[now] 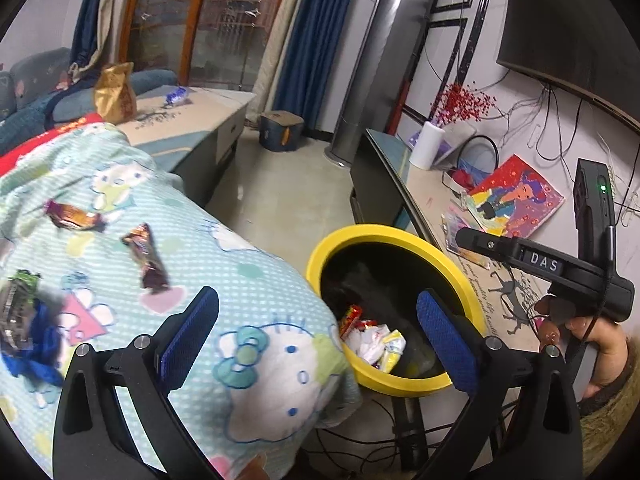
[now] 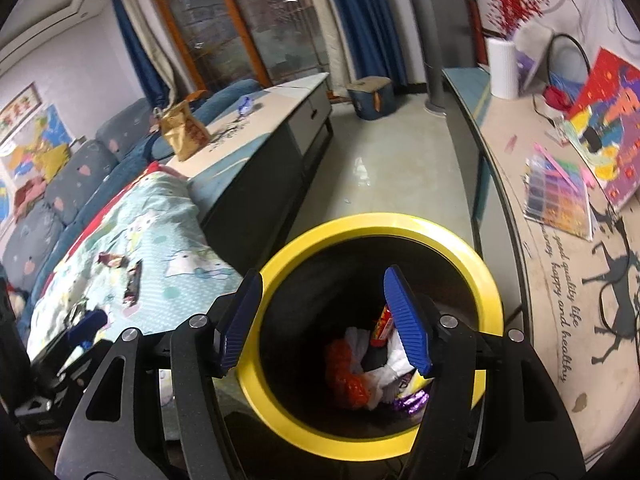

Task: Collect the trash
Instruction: 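Move both open tools back over the remaining wrappers on the bed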

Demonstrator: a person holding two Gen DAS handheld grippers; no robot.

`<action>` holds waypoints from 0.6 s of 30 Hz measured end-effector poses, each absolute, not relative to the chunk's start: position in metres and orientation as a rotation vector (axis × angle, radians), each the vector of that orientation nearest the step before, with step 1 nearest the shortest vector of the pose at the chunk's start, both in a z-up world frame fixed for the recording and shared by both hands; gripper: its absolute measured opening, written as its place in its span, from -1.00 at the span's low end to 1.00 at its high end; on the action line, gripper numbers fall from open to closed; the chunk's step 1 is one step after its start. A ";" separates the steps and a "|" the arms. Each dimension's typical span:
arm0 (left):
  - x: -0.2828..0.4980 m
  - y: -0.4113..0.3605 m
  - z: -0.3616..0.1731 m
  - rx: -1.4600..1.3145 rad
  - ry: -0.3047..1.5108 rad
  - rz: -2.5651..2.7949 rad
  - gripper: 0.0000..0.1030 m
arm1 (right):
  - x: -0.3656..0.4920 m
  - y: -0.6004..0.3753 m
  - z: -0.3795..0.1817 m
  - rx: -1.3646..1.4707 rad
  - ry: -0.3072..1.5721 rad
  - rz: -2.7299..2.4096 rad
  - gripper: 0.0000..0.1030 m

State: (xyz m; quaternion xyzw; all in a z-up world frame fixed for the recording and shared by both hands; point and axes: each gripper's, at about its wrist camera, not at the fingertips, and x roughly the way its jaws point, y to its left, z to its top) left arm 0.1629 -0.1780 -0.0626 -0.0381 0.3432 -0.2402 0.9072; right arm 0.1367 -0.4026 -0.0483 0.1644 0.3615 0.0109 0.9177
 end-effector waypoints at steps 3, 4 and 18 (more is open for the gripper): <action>0.158 -0.165 -0.055 -0.078 0.685 -0.470 0.87 | 0.135 -0.393 -0.043 0.316 0.730 0.049 0.08; 0.157 -0.161 -0.052 -0.084 0.680 -0.462 0.87 | 0.134 -0.388 -0.041 0.309 0.726 0.062 0.08; 0.143 -0.102 -0.028 -0.124 0.597 -0.344 0.87 | 0.126 -0.323 -0.026 0.207 0.700 0.210 0.08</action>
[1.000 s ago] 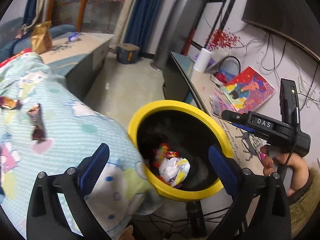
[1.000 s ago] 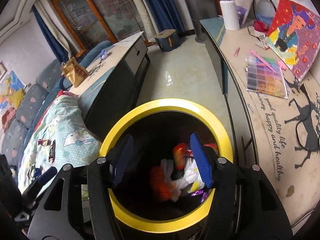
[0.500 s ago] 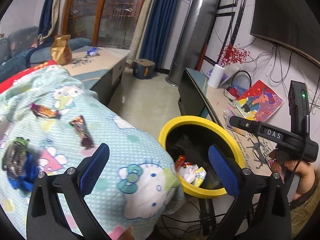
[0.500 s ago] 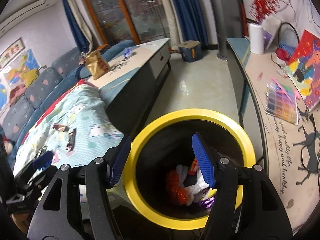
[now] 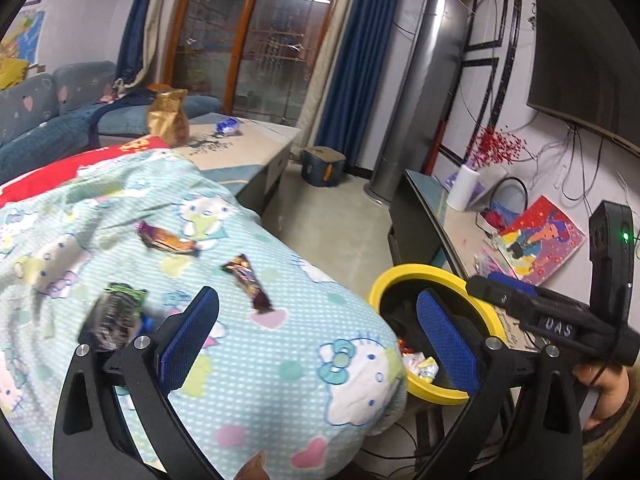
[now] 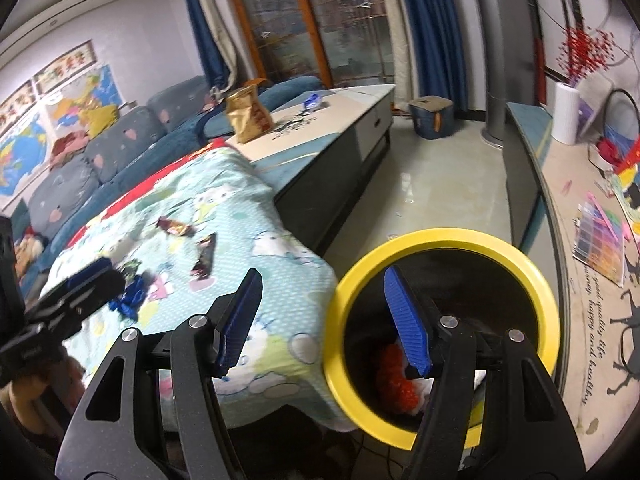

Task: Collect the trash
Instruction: 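Move both open tools back over the remaining wrappers on the bed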

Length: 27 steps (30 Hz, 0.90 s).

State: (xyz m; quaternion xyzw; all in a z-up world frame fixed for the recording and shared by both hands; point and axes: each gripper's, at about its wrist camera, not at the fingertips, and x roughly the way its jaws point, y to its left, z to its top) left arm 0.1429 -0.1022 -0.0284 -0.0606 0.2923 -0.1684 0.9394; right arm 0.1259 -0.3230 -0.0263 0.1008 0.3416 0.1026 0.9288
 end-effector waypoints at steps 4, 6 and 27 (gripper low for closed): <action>0.139 -0.082 -0.024 -0.143 0.576 -0.310 0.87 | 0.122 -0.307 -0.023 0.180 0.693 0.242 0.08; 0.138 -0.075 -0.022 -0.149 0.567 -0.292 0.87 | 0.120 -0.299 -0.021 0.166 0.690 0.256 0.08; 0.128 0.013 -0.021 -0.275 0.532 -0.138 0.87 | 0.112 -0.225 -0.014 0.057 0.693 0.397 0.13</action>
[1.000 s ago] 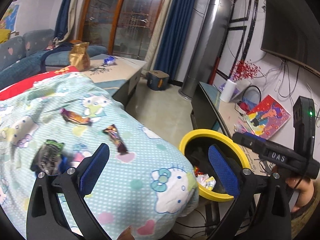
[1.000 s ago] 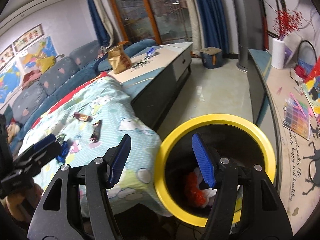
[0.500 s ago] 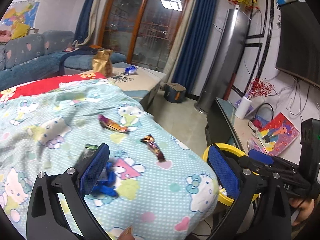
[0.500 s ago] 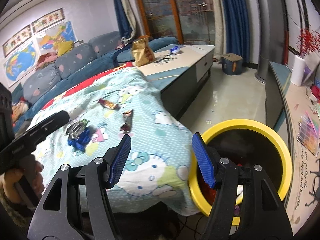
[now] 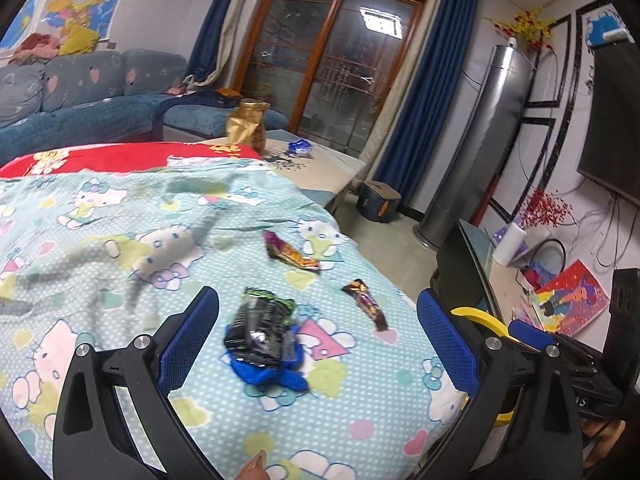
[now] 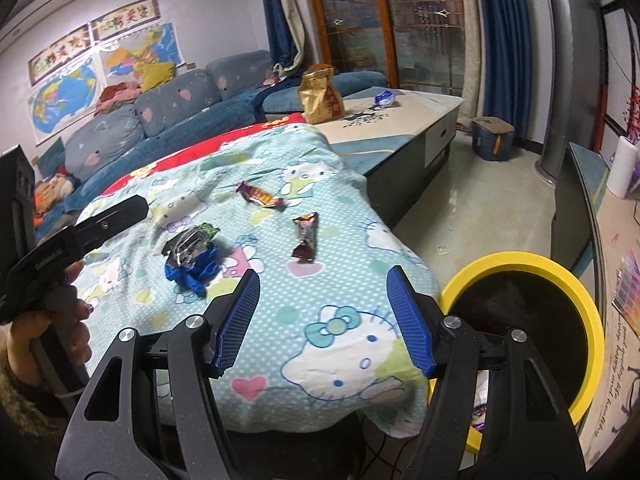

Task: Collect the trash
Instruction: 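Move both open tools back over the remaining wrappers on the bed, then grasp the black snack bag with the left tool while the right tool grasps the chocolate bar wrapper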

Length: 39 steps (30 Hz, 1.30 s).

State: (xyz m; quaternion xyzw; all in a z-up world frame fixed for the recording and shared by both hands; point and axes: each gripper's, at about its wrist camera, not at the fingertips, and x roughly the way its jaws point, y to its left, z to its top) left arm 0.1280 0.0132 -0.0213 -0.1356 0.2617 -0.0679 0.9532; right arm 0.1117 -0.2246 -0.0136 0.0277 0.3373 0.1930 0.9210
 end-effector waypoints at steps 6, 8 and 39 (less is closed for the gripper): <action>0.128 0.034 -0.029 -0.302 0.545 -0.101 0.87 | 0.117 -0.209 -0.014 0.031 0.695 0.420 0.13; 0.128 0.042 -0.032 -0.314 0.550 -0.090 0.87 | 0.120 -0.203 -0.014 0.022 0.697 0.424 0.13; 0.163 0.067 -0.090 -0.483 0.712 -0.194 0.08 | 0.227 -0.149 -0.083 -0.009 0.889 0.390 -0.32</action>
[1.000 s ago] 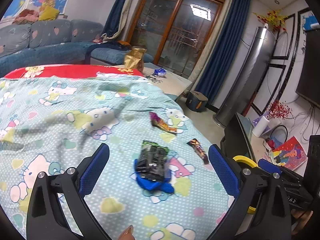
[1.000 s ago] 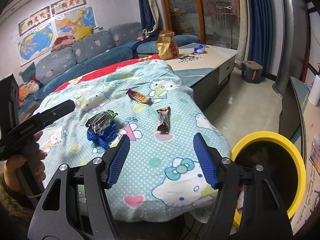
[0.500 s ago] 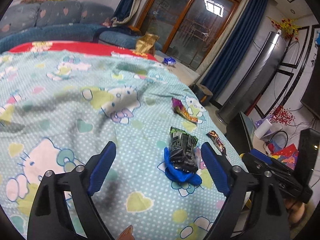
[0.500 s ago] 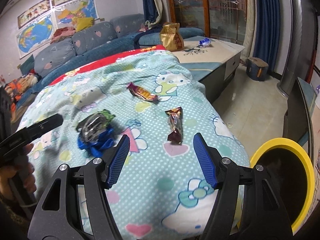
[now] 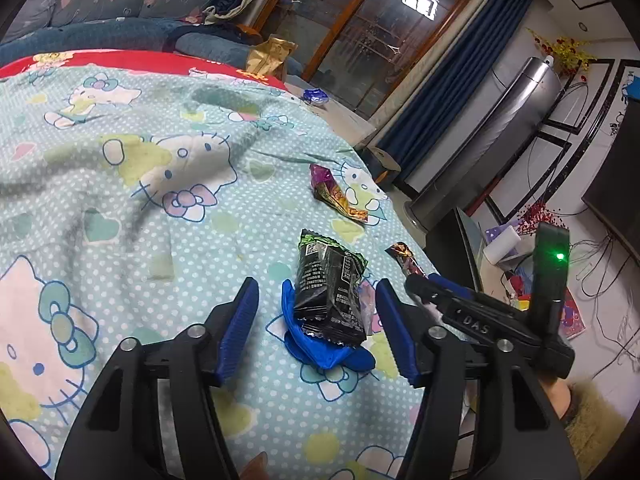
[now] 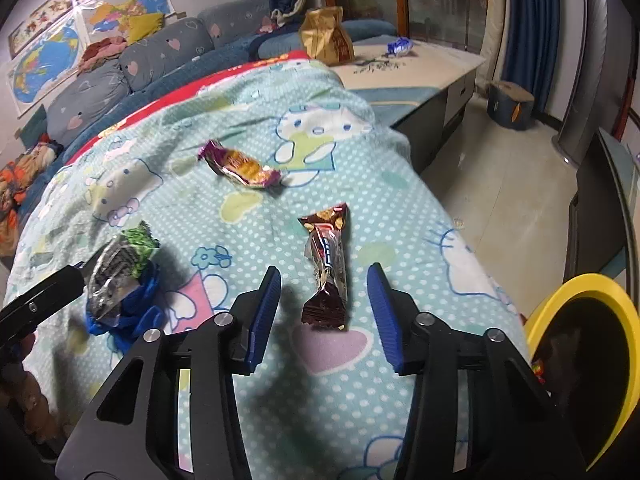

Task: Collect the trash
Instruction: 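Grasp the black snack bag with the left tool while the right tool grasps the chocolate bar wrapper, then carry the black bag and chocolate wrapper over the yellow bin and open both tools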

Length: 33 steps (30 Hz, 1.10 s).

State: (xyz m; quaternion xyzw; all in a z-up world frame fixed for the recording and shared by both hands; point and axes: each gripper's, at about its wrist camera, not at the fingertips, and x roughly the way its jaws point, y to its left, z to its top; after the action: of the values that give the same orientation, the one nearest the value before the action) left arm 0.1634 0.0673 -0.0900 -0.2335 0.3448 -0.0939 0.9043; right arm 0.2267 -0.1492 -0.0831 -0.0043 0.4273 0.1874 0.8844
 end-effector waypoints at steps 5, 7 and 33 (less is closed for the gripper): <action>0.167 0.069 -0.095 -0.496 0.721 -0.197 -0.14 | 0.223 -0.144 -0.091 -0.027 0.886 0.402 -0.65; 0.169 0.069 -0.096 -0.502 0.722 -0.198 -0.25 | 0.220 -0.141 -0.091 -0.041 0.876 0.414 -0.72; 0.149 0.082 -0.074 -0.523 0.660 -0.230 -0.59 | 0.173 -0.144 -0.083 -0.044 0.863 0.496 -0.75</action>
State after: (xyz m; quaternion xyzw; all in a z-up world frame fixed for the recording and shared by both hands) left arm 0.1486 0.0824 -0.0737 -0.2531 0.3197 -0.1113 0.9063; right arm 0.1727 -0.1438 -0.0835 -0.0213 0.4137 0.2380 0.8785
